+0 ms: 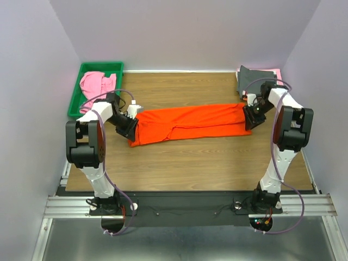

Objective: Fold and stack the t-shirts
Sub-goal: Fold the tshirt

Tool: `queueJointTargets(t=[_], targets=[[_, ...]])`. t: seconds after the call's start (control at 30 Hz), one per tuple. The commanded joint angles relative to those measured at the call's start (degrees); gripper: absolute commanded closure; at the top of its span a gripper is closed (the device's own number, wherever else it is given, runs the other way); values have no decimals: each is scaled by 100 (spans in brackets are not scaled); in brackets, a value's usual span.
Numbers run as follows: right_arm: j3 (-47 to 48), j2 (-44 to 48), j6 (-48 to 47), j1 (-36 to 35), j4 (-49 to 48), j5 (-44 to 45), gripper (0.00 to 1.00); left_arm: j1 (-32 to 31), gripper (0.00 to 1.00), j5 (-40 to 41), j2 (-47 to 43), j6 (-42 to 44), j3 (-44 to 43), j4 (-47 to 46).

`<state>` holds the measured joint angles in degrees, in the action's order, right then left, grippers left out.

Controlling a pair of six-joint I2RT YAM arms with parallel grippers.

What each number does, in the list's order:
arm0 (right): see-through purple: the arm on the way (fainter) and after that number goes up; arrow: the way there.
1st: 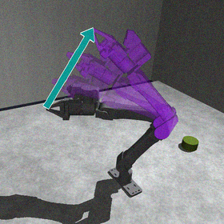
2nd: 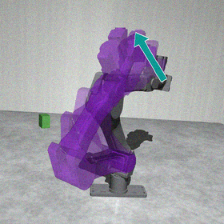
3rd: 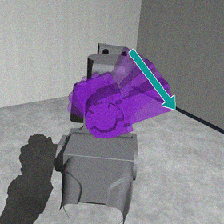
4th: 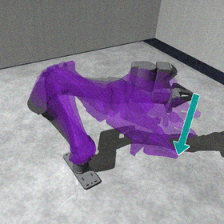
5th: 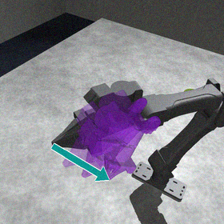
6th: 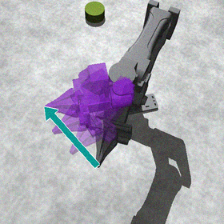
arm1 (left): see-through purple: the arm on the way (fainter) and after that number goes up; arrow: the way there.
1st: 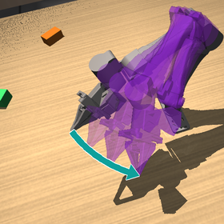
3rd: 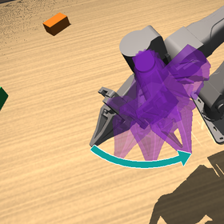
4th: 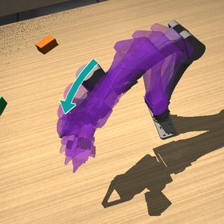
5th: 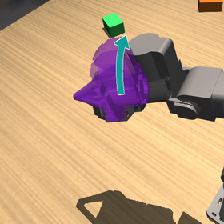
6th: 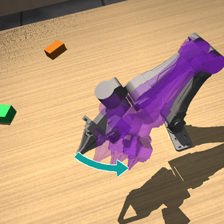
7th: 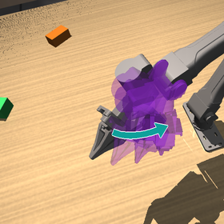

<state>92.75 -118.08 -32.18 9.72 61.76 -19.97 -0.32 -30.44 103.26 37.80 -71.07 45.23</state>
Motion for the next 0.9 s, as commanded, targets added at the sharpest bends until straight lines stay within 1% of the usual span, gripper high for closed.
queueJointTargets(t=[0.0,0.03,0.07,0.1,0.13,0.17,0.2,0.27,0.43,0.47,0.5,0.53,0.57,0.6,0.63,0.67,0.73,0.8,0.87], targets=[[-169,-189,186,-5,-14,-166,64,-12,63,-244,36,-168,189,-260],[-213,-232,195,4,-75,-105,73,-12,72,-183,53,-159,259,-295],[-240,-250,195,4,-102,-52,77,-12,78,-156,36,-142,304,-313],[-257,-250,195,21,-111,10,80,-12,87,-69,27,-124,339,-313],[-292,-250,186,39,-137,106,84,-12,91,-24,10,-98,426,-313],[-362,-233,169,57,-146,159,91,-12,95,11,-16,-63,471,-287],[-424,-215,125,74,-155,203,94,-12,100,37,-52,16,506,-261],[-538,-145,64,127,-155,388,99,-12,100,64,-113,60,628,-191],[-916,180,-130,197,-138,582,99,-12,100,-32,-543,245,857,12],[-934,311,-165,197,-138,564,98,-12,100,-50,-622,263,806,47],[-856,347,-157,197,-120,477,90,-12,94,-41,-649,202,657,99],[-768,382,-165,206,-59,389,69,-12,87,-59,-676,210,551,143],[-663,417,-183,197,107,293,62,-12,80,-111,-719,227,446,213],[-444,505,-174,197,152,231,58,-12,72,-251,-816,245,332,362],[-329,540,-183,197,222,56,54,-12,69,-339,-877,350,130,485],[-180,575,-200,197,388,-41,52,-12,68,-427,-974,420,33,608],[110,698,-227,197,582,-357,52,-12,64,-612,-1062,535,-108,880],[226,760,-192,180,679,-595,52,-64,62,-604,-1150,597,-74,943],[296,848,-104,127,758,-1008,53,-196,62,-665,-1159,614,101,996]])
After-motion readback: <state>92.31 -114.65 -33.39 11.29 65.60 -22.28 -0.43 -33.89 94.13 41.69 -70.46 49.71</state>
